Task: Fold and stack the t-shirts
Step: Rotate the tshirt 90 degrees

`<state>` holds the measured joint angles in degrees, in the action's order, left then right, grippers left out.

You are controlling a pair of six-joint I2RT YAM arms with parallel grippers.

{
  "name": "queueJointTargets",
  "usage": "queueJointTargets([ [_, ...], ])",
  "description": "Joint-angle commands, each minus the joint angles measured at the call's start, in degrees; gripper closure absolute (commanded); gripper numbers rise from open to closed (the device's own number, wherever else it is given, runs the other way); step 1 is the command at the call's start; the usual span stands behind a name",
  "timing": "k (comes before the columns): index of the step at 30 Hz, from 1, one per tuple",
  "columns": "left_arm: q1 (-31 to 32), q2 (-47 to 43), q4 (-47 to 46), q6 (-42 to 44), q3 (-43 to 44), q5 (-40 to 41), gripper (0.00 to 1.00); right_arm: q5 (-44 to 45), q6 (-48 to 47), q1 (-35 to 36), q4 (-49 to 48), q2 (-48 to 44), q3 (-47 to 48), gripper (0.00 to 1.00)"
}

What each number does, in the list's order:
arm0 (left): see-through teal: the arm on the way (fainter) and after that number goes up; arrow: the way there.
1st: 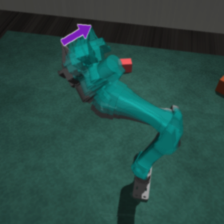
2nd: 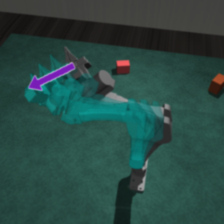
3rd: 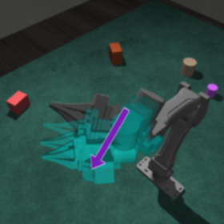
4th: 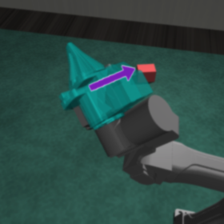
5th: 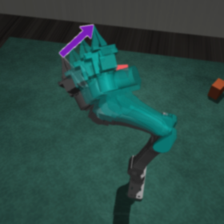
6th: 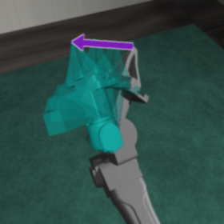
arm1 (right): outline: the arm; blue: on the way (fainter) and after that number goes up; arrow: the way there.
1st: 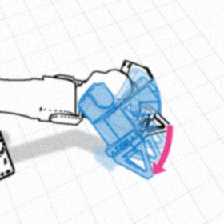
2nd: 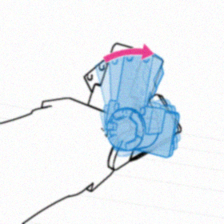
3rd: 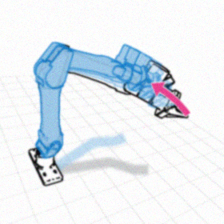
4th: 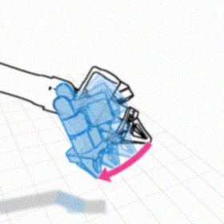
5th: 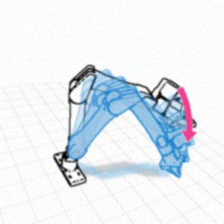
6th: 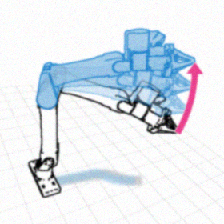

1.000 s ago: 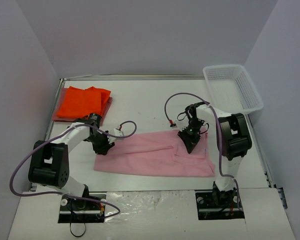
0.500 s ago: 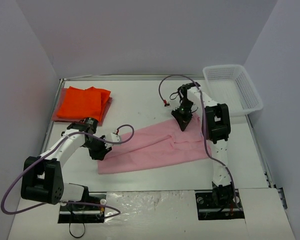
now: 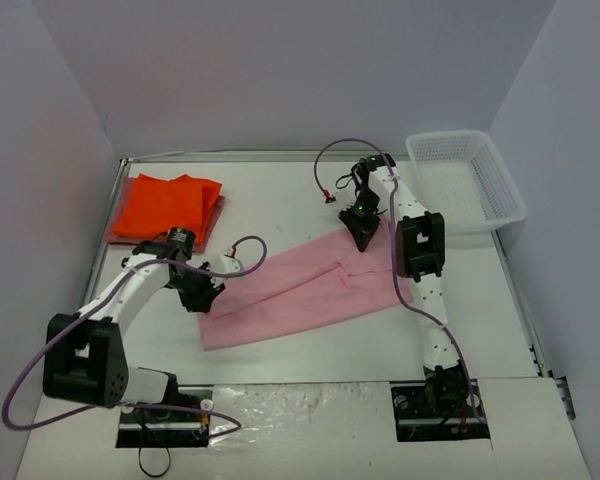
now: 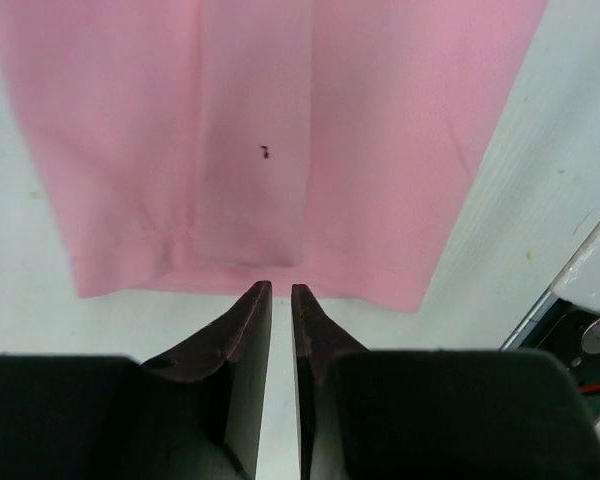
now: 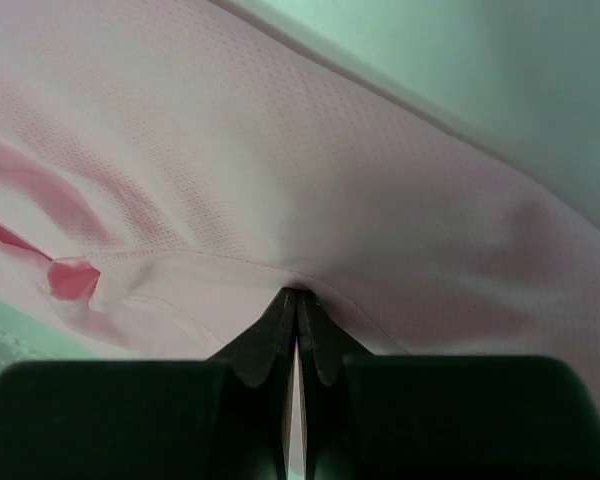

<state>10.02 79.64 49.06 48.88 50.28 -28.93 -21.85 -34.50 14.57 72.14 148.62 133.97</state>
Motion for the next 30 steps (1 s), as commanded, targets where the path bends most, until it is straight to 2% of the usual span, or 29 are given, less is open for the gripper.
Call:
queueJointTargets([
  [1,0.2,-7.1,1.5,-3.6,4.2,-3.4,0.86,3.4,-1.8,-0.2,-9.0,7.6,6.1,1.0],
  [3,0.1,-11.2,1.3,-5.5,4.7,-3.8,0.86,4.1,-1.0,0.5,-12.0,8.9,10.1,1.0],
  [7,0.1,-16.9,-0.5,-9.3,4.6,-2.3,0.86,6.4,1.5,2.9,-23.6,7.7,10.0,1.0],
  [10,0.1,-17.0,0.2,-9.2,4.6,-1.0,0.85,10.1,3.9,5.2,-38.2,7.0,10.3,1.0],
  [13,-0.3,-17.1,0.9,-8.9,4.3,0.3,0.85,11.6,6.2,7.0,-49.0,7.8,11.2,1.0],
  [15,-0.9,-18.0,-1.1,-9.2,2.3,0.4,0.82,13.0,5.9,8.5,-52.4,10.3,15.1,1.0],
  [16,-1.4,-18.9,-1.9,-9.3,1.7,0.7,0.81,15.8,5.4,10.1,-56.2,10.9,15.4,1.0],
  [18,-1.7,-18.8,-2.9,-9.9,1.5,1.5,0.8,21.1,2.3,12.0,-61.2,10.3,12.2,1.0],
  [19,-2.4,-18.6,-2.5,-9.9,1.7,1.4,0.8,27.4,1.2,13.4,-64.5,10.1,11.8,1.0],
  [22,-4.2,-17.3,-1.9,-9.9,2.7,-0.2,0.79,35.9,-0.8,14.8,-68.5,7.2,9.1,1.0],
  [25,-5.4,-17.4,-3.0,-9.9,2.2,-0.3,0.78,38.2,0.4,15.5,-71.5,-3.5,0.5,1.0],
  [30,-6.0,-18.4,-3.9,-10.2,2.0,-0.6,0.76,33.4,2.9,18.1,-70.9,-18.3,-14.8,1.0],
])
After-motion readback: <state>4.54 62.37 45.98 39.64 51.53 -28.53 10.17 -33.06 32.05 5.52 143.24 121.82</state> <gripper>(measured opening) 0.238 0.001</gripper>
